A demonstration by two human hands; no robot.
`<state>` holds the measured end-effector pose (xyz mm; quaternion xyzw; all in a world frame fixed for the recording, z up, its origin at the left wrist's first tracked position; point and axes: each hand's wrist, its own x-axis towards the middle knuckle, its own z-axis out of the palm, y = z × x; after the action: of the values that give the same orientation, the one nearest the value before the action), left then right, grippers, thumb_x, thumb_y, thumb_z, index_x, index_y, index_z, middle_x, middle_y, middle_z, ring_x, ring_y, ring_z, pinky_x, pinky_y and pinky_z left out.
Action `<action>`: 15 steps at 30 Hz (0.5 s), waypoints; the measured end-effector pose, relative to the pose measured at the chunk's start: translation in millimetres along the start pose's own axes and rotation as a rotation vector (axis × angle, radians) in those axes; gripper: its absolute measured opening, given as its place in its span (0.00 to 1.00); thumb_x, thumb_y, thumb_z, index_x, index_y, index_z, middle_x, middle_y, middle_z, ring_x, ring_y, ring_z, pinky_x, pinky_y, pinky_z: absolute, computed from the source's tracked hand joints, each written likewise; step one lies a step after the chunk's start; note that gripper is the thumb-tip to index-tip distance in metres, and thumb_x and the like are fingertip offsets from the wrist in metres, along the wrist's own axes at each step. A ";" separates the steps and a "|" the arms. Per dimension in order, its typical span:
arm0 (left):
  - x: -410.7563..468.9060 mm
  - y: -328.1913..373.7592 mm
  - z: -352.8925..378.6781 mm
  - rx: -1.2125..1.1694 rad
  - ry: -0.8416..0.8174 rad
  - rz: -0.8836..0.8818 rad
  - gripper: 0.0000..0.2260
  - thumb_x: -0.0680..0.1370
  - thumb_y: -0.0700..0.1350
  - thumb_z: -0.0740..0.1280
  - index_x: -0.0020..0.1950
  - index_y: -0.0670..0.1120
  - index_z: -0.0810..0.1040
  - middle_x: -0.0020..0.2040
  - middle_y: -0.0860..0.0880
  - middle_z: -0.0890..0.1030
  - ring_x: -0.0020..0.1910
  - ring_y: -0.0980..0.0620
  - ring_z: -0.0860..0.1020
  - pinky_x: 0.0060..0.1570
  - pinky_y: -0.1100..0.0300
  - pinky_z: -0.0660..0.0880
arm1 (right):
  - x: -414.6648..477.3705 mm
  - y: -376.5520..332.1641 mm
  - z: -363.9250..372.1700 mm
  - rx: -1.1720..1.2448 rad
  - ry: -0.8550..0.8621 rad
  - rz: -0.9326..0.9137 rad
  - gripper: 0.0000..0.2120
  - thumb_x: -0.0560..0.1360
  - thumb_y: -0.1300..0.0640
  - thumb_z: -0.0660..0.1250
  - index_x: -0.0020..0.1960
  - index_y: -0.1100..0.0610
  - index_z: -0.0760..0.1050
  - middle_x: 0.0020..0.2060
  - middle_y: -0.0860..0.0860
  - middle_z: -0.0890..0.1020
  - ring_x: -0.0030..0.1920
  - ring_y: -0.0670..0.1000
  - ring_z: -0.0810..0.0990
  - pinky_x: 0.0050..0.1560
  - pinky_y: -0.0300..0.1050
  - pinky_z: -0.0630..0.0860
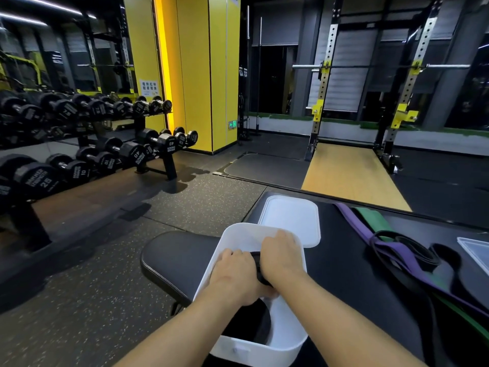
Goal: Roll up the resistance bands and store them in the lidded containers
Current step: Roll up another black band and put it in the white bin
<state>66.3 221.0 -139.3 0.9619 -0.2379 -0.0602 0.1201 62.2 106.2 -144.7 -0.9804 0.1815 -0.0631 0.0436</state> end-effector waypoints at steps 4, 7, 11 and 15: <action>-1.3 -1.3 -1.8 0.022 -0.006 0.018 0.31 0.70 0.68 0.73 0.63 0.46 0.79 0.61 0.47 0.79 0.64 0.45 0.75 0.60 0.55 0.69 | -10.2 -1.9 -14.1 -0.139 -0.032 -0.077 0.12 0.79 0.60 0.62 0.60 0.57 0.77 0.58 0.55 0.81 0.60 0.57 0.79 0.55 0.46 0.71; -1.5 -5.0 3.3 -0.012 -0.004 0.036 0.35 0.69 0.68 0.74 0.68 0.48 0.78 0.71 0.50 0.69 0.68 0.46 0.71 0.68 0.51 0.69 | -12.8 0.1 -21.6 -0.109 -0.034 -0.081 0.11 0.78 0.60 0.62 0.60 0.57 0.75 0.56 0.54 0.81 0.56 0.56 0.80 0.49 0.44 0.67; -3.5 -3.5 0.1 0.001 -0.014 0.037 0.32 0.70 0.68 0.74 0.64 0.47 0.77 0.59 0.49 0.74 0.61 0.46 0.75 0.63 0.50 0.73 | -12.7 -1.7 -25.1 -0.097 -0.036 -0.054 0.11 0.80 0.63 0.60 0.59 0.59 0.77 0.57 0.55 0.82 0.55 0.56 0.80 0.48 0.44 0.67; 2.9 -4.4 3.0 -0.066 -0.060 0.034 0.26 0.70 0.64 0.75 0.61 0.50 0.80 0.57 0.50 0.80 0.59 0.47 0.79 0.58 0.53 0.75 | -13.3 -2.9 -26.6 -0.071 -0.083 -0.084 0.10 0.79 0.61 0.64 0.60 0.59 0.76 0.58 0.56 0.81 0.59 0.57 0.80 0.53 0.46 0.71</action>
<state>70.3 222.7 -143.6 0.9511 -0.2554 -0.0946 0.1454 47.2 112.0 -119.5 -0.9899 0.1403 -0.0178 0.0134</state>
